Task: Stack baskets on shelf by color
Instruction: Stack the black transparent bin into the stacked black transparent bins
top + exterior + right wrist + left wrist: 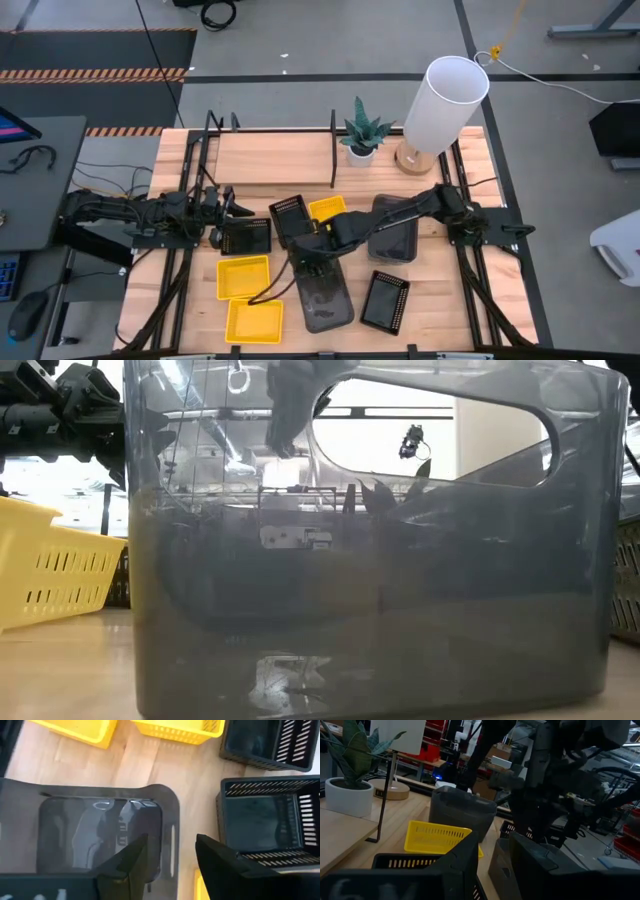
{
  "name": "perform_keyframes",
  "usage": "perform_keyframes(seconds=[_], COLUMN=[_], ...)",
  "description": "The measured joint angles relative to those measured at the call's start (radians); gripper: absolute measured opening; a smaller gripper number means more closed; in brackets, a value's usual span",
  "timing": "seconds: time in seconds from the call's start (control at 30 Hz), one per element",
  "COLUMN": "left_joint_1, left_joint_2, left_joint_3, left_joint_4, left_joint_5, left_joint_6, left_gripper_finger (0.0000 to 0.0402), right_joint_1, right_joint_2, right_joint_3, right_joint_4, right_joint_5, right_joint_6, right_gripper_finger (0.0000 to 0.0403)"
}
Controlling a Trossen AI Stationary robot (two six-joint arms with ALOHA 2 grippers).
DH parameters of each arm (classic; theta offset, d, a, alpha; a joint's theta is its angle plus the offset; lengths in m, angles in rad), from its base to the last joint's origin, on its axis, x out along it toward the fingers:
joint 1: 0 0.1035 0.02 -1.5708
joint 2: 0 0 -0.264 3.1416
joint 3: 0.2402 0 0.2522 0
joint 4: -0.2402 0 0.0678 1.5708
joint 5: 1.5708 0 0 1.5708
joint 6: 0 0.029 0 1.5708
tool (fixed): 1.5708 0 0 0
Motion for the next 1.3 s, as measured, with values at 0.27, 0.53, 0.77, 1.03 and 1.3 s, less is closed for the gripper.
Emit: perform_keyframes(seconds=[0.27,0.53,0.77,1.03,1.3], left_joint_1=[0.0,0.0,0.0,0.0,0.0], left_joint_2=[0.0,0.0,0.0,0.0,0.0], left_joint_3=[0.0,0.0,0.0,0.0,0.0], left_joint_4=[0.0,0.002,0.005,0.006,0.007], left_joint_5=[0.0,0.001,0.0,0.0,0.0], left_joint_6=[0.0,0.0,0.0,0.0,0.0], left_gripper_finger=[0.0117,0.0117,0.0117,0.0117,0.0117], right_joint_1=[-0.039,-0.042,-0.039,-0.035,-0.036], right_joint_2=[0.042,0.129,0.189,0.193,0.193], right_joint_3=[0.003,0.002,0.001,0.001,0.001], right_joint_4=[-0.008,-0.004,-0.031,-0.045,-0.047], right_joint_5=[0.01,-0.056,-0.057,-0.057,-0.071], right_joint_6=[-0.024,-0.044,-0.033,-0.014,-0.006], right_gripper_finger=[0.0221,0.0212,0.0164,0.0087,0.0009])
